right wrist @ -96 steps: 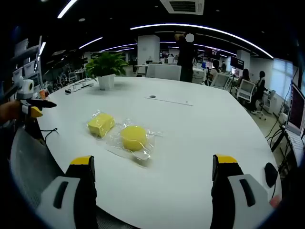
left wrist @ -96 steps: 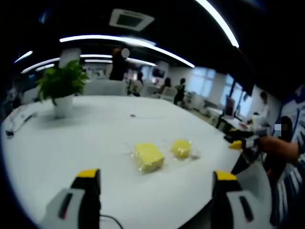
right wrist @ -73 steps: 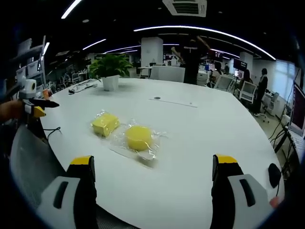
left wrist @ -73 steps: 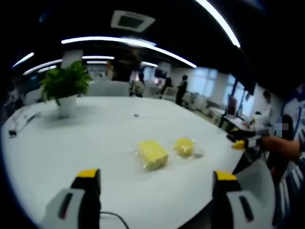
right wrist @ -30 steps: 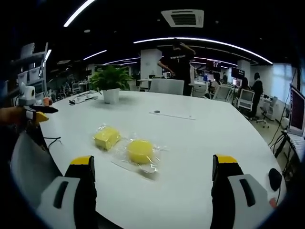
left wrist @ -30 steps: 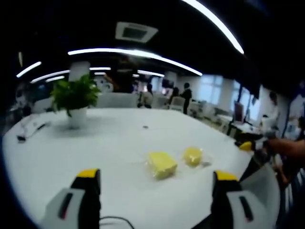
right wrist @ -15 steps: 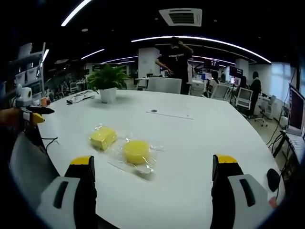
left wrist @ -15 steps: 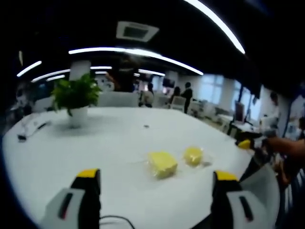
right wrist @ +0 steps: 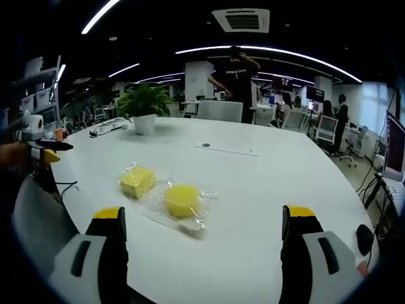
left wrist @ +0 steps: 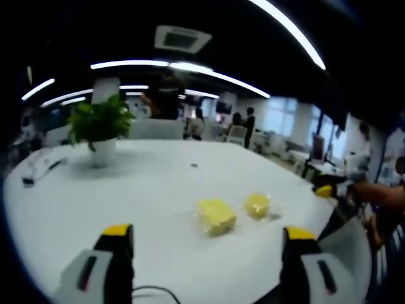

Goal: Compare the silicone blocks by pressing each to a similar depth, holding the contact briefly, and releasing to observe deformation and rebound differences across the visible hardness samples.

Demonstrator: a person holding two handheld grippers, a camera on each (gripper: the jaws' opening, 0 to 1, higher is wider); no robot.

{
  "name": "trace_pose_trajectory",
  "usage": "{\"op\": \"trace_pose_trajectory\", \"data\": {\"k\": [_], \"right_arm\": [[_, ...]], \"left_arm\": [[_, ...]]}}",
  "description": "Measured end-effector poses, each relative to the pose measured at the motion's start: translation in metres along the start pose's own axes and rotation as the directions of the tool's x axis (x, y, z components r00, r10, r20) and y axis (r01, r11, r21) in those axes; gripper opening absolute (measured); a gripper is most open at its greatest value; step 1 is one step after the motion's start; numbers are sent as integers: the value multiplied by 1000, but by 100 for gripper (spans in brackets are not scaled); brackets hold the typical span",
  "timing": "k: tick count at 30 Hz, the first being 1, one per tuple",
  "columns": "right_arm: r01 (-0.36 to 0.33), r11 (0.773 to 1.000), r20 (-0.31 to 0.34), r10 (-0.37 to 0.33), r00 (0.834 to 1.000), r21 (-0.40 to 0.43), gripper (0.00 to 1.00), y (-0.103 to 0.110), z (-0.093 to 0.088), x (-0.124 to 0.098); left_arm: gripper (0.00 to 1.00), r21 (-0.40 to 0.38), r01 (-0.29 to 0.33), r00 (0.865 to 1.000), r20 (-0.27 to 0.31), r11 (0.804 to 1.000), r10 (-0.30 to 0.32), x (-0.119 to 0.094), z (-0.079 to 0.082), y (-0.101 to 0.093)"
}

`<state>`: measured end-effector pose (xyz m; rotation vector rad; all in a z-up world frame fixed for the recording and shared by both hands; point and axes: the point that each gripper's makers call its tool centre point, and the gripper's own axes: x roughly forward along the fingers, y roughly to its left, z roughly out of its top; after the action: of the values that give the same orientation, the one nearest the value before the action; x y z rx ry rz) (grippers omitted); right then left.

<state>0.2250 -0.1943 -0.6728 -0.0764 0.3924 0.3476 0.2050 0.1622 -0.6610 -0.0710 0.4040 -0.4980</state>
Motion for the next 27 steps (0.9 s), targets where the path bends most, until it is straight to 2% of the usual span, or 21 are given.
{"op": "trace_pose_trajectory", "data": {"k": [15,27], "right_arm": [[-5,1000,-7,5,1000,15,96,-1,-2,2],[-18,1000,-8,19,1000,26,96,2,-7,1]], "left_arm": [[100,-16,1,1000,-21,1000,-1,6,-5,-1],[100,-44,10,998,-57,999,-12,5,-16,-6]]}}
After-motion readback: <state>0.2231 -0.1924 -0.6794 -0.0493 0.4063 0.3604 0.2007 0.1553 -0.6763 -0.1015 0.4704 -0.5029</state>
